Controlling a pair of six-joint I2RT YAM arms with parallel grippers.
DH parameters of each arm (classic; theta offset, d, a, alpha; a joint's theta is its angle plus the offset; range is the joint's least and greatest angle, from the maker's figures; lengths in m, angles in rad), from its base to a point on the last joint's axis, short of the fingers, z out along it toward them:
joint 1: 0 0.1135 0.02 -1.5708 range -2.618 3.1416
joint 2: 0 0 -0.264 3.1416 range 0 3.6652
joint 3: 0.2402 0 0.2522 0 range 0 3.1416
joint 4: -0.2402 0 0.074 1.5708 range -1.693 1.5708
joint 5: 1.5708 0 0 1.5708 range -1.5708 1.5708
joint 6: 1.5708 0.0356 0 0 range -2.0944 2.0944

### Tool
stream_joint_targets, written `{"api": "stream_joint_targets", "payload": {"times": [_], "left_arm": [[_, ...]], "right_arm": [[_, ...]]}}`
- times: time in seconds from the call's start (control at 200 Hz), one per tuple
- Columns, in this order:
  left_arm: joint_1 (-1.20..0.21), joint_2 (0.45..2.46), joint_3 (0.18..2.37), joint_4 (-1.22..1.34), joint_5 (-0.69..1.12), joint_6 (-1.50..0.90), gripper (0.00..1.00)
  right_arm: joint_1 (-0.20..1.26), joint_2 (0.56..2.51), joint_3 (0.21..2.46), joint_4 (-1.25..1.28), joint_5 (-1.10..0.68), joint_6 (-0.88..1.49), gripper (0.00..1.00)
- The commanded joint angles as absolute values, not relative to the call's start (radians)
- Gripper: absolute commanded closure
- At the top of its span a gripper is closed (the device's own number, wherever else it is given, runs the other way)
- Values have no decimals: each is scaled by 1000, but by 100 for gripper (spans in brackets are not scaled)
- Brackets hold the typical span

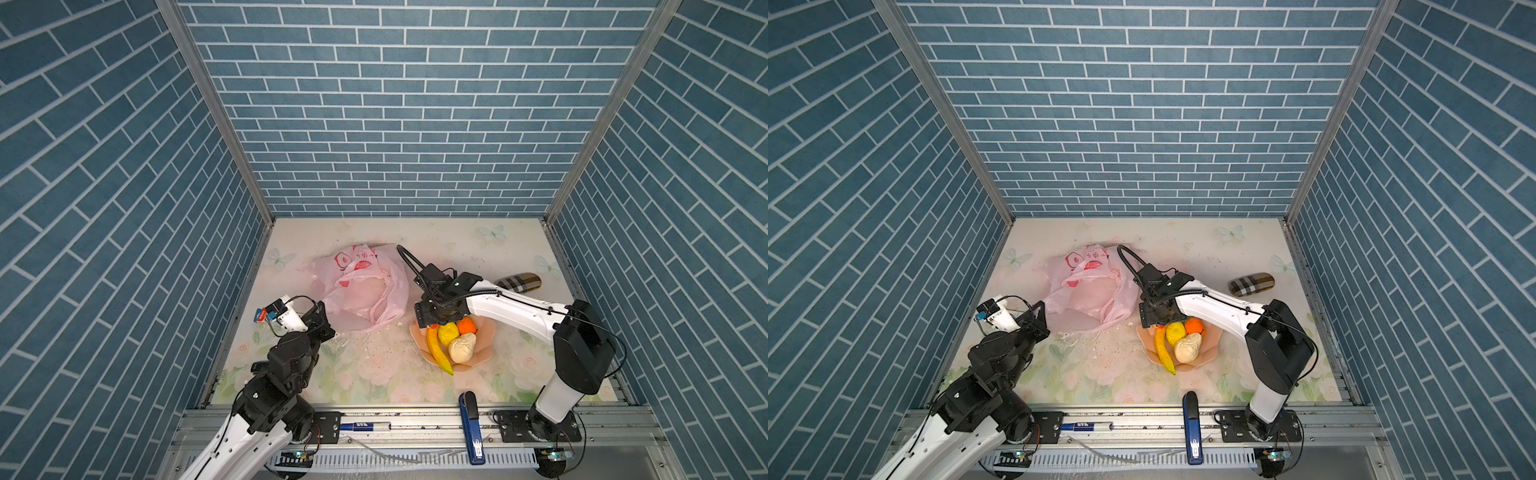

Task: Take fruits out of the plastic bag
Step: Place the fruit on the plate, then shake the plastic bag at the center of the table.

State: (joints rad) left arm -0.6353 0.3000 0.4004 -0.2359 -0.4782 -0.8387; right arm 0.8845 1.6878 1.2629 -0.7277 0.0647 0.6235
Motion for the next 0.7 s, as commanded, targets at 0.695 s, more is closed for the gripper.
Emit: {"api": "stream_joint_targets", "payload": {"times": [0.695], "left_arm": [[-641,333,458,-270,-469,-811,100]], "right_arm": [[911,1875,1733,-785,95,318,20]]}}
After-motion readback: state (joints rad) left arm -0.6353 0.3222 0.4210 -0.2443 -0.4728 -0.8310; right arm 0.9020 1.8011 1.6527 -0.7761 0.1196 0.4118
